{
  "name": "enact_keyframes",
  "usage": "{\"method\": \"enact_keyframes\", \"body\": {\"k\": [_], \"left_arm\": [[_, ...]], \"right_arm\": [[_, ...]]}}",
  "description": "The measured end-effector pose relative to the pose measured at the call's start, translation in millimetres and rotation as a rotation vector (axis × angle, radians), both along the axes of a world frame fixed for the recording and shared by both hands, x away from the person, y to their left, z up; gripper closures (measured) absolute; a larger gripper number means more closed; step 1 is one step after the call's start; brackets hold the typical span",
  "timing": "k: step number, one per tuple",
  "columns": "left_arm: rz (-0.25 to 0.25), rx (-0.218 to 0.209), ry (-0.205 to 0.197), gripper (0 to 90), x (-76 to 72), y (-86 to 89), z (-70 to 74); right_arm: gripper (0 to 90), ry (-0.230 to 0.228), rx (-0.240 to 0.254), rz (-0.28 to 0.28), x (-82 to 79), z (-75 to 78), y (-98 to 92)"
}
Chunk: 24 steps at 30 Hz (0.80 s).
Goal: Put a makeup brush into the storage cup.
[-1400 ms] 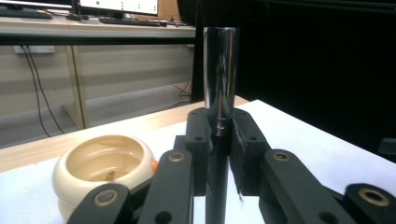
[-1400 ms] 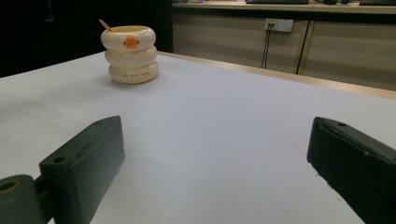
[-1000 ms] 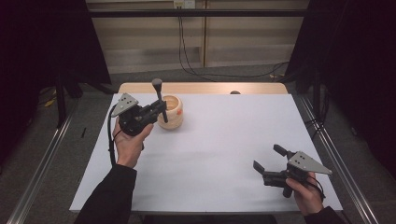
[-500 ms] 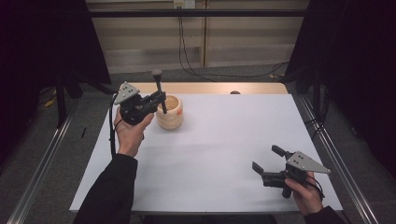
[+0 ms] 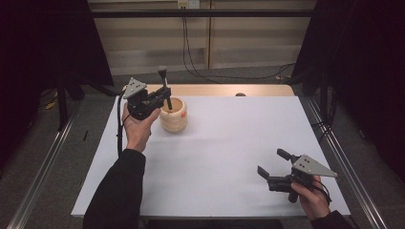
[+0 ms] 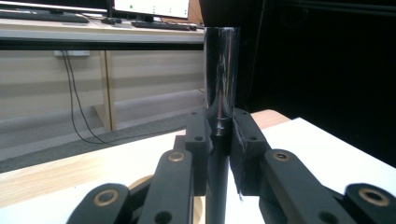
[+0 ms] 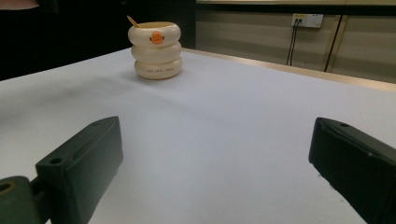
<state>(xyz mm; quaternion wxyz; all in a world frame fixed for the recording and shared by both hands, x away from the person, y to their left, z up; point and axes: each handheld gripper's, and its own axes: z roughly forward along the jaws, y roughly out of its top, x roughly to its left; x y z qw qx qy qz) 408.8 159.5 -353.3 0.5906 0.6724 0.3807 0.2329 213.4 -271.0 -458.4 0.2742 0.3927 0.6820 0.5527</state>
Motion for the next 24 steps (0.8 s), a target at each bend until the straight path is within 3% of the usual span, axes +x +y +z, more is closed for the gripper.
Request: {"method": "enact_keyframes", "body": {"k": [5,14,17,18,24], "left_arm": [[0.001,0.023,-0.001,79.0,5.8,-2.5,-6.7],[0.012,0.007,-0.01,79.0,15.6,-15.6,-19.9],[0.012,0.028,-0.007,78.9,18.7,-16.0,-23.2],[0.002,0.012,-0.008,78.9,20.0,-16.2,-24.5],[0.015,0.026,-0.006,78.8,25.0,-13.4,-30.0]], "right_arm": [[2.7,0.003,0.002,-0.003,-0.4,0.3,-0.1],[1.7,0.013,0.015,-0.006,-0.1,0.2,-0.7],[1.5,0.01,0.012,-0.003,-0.2,0.4,-1.1],[1.6,0.01,0.012,-0.004,-0.2,0.5,-0.9],[1.6,0.009,0.011,-0.003,-0.2,0.3,-0.3]]}}
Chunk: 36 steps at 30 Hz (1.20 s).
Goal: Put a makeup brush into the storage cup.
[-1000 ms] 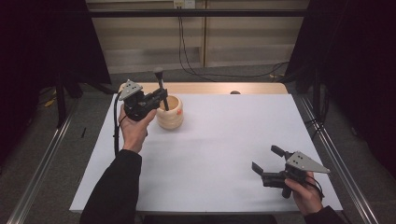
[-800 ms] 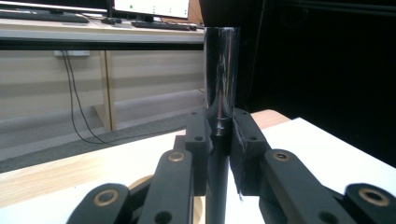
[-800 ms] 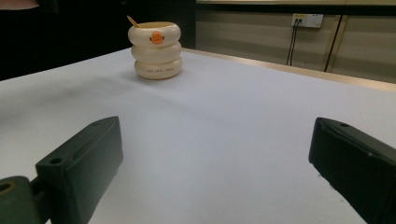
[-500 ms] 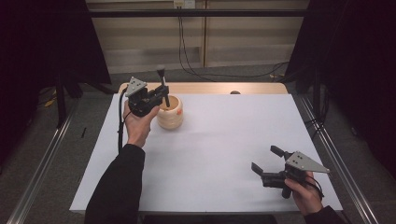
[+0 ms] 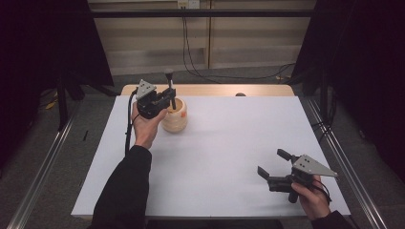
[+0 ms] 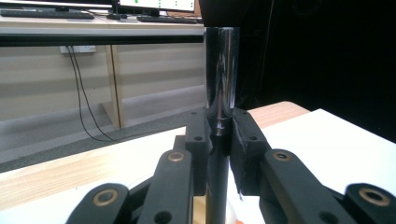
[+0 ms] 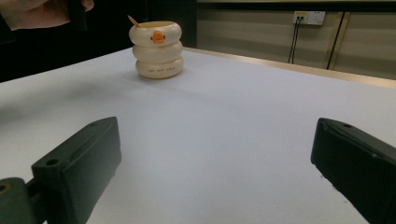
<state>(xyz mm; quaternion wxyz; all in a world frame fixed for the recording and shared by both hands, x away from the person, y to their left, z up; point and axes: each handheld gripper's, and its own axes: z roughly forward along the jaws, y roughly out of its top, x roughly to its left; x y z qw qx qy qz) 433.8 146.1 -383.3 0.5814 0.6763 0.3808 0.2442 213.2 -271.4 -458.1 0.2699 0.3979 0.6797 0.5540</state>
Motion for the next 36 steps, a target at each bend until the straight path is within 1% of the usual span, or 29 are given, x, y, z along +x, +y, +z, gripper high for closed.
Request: {"method": "enact_keyframes", "body": {"k": [3,4,6,9,10,11,12,14,17,19,20,22,23,24,25,27,28,29,30,31,32,33,34,35,36], "left_arm": [[-0.006,0.004,0.004,78.8,1.3,0.3,-2.4],[0.005,0.011,0.005,78.8,1.5,-0.2,-3.0],[-0.002,0.003,0.01,78.8,2.5,-2.2,-5.4],[-0.007,0.02,0.013,78.8,3.0,-4.5,-9.7],[-0.005,0.019,0.01,78.8,3.0,-4.7,-11.2],[-0.006,0.013,0.017,78.8,3.0,-4.5,-13.1],[-0.005,0.01,0.025,78.9,3.3,-4.2,-15.0],[0.008,0.024,0.028,78.9,3.5,-3.0,-18.0],[0.011,0.019,0.032,78.7,3.4,-1.5,-20.9],[0.011,0.025,0.036,78.7,3.7,-0.3,-22.8],[0.016,0.038,0.039,78.7,3.7,0.6,-23.4],[0.011,0.022,0.041,78.6,3.0,1.3,-25.3],[0.008,0.022,0.044,78.6,2.5,0.8,-26.5],[0.009,0.031,0.048,78.6,2.0,0.5,-27.6],[0.002,0.025,0.049,78.6,1.6,0.2,-28.9],[0.014,0.04,0.049,78.6,0.7,-0.7,-30.9],[0.0,0.032,0.054,78.6,1.4,-1.2,-32.2],[0.006,0.041,0.054,78.5,1.4,-1.7,-32.7],[0.005,0.041,0.052,78.5,1.8,-1.8,-33.2],[0.005,0.031,0.055,78.4,2.4,-1.6,-33.7],[0.004,0.034,0.06,78.2,3.2,-1.3,-34.5],[0.009,0.051,0.062,77.9,4.0,-0.7,-35.1],[0.006,0.035,0.069,77.6,4.4,-0.6,-35.9],[0.008,0.032,0.073,77.0,3.5,-0.1,-35.0],[-0.004,0.023,0.061,76.8,2.3,-1.7,-33.7]], "right_arm": [[1.6,-0.001,-0.006,0.008,0.1,-0.2,-0.6],[1.6,-0.002,-0.005,0.004,0.2,-0.2,-0.5],[1.6,-0.002,-0.004,-0.002,0.4,-0.1,-0.4],[1.6,-0.003,-0.003,-0.001,0.0,0.2,-0.6],[1.6,-0.002,-0.002,0.0,-0.1,0.3,-0.5],[1.6,0.0,-0.003,0.0,-0.1,0.3,-0.8],[1.6,0.0,-0.004,-0.002,-0.1,0.1,-0.9],[1.6,-0.002,-0.005,0.0,-0.2,0.1,-0.9],[1.6,-0.002,-0.012,0.001,-0.2,-0.2,-0.6],[1.6,-0.004,-0.01,0.004,0.1,-0.2,-0.1],[1.6,-0.005,-0.013,0.002,0.2,-0.4,-0.1],[1.6,-0.005,-0.013,0.002,0.3,-0.3,-0.1],[1.7,-0.004,-0.011,0.002,0.1,-0.1,0.0],[1.7,-0.004,-0.01,0.003,0.1,-0.1,0.0],[1.7,-0.004,-0.01,0.004,0.1,-0.2,0.0],[1.7,-0.005,-0.011,0.006,0.1,-0.2,0.1],[1.7,-0.004,-0.01,0.005,0.1,-0.1,0.1],[1.7,-0.004,-0.009,0.005,0.1,-0.1,0.0],[1.7,-0.004,-0.01,0.004,0.1,-0.1,0.0],[1.7,-0.003,-0.009,0.004,-0.1,0.1,0.0],[1.6,-0.004,-0.007,0.003,-0.1,0.1,0.1],[1.7,-0.002,-0.007,0.003,-0.1,0.1,0.1],[1.7,-0.003,-0.009,0.004,0.2,-0.1,0.0],[1.6,-0.004,-0.014,0.007,0.4,-0.3,-0.4],[1.6,-0.004,-0.013,0.005,0.2,-0.1,-0.7]]}}
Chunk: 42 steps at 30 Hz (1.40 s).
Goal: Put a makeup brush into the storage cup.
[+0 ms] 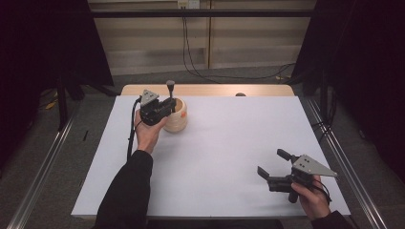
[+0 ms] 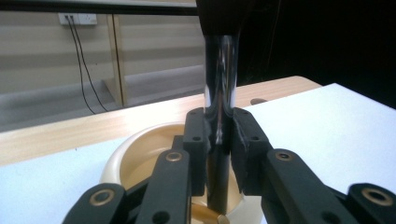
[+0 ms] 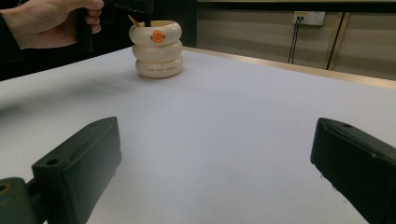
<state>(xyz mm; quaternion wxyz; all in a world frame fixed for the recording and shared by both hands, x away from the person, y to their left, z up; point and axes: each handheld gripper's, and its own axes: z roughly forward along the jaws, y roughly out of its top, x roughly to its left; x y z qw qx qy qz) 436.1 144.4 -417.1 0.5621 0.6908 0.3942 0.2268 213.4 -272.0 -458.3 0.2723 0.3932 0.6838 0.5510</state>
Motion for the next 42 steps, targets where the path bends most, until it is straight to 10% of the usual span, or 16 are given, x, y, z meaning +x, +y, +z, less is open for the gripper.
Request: {"method": "enact_keyframes", "body": {"k": [14,42], "left_arm": [[0.004,0.02,0.012,67.9,-0.2,-1.0,0.0],[-0.008,0.014,0.001,3.3,-1.9,12.7,8.9]], "right_arm": [[2.0,0.007,0.011,-0.009,0.1,0.3,-0.1],[1.9,0.009,0.011,-0.009,1.7,-1.9,-4.3]]}}
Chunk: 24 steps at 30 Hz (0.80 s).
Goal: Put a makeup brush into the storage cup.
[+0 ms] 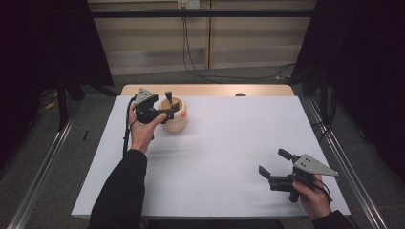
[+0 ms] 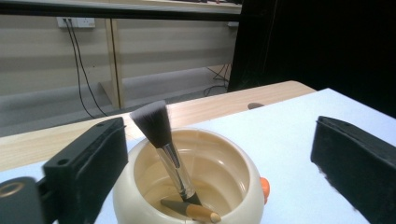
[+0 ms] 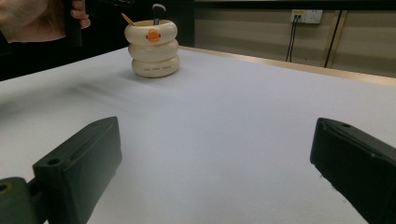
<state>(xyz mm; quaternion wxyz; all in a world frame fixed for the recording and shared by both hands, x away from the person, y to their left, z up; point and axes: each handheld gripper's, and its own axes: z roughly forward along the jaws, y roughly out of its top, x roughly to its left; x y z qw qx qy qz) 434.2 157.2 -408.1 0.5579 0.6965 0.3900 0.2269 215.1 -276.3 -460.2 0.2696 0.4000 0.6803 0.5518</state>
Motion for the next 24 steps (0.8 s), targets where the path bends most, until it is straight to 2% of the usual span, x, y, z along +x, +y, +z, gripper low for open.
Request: {"method": "enact_keyframes", "body": {"k": [4,6,9,13,19,24], "left_arm": [[-0.024,0.012,-0.017,4.4,-5.2,-1.6,4.0],[-0.037,0.001,-0.016,2.8,-9.0,-2.5,6.8],[-0.028,0.009,-0.03,2.2,-14.2,-6.6,10.9],[-0.051,-0.009,-0.026,1.9,-20.3,-7.6,12.8],[-0.036,-0.017,-0.01,1.6,-30.8,-1.1,6.9],[-0.023,0.006,-0.033,1.4,-39.8,2.7,5.7]], "right_arm": [[1.9,0.0,0.007,-0.008,-0.4,0.5,0.0],[1.9,-0.005,0.005,-0.006,-1.3,1.3,0.0],[1.8,-0.009,0.008,-0.007,-1.8,2.2,0.7],[1.8,-0.006,0.013,-0.006,-1.9,2.9,2.5],[1.7,-0.003,0.003,-0.005,-1.7,2.4,2.2],[1.7,-0.004,0.0,-0.006,-1.4,2.4,2.1]]}}
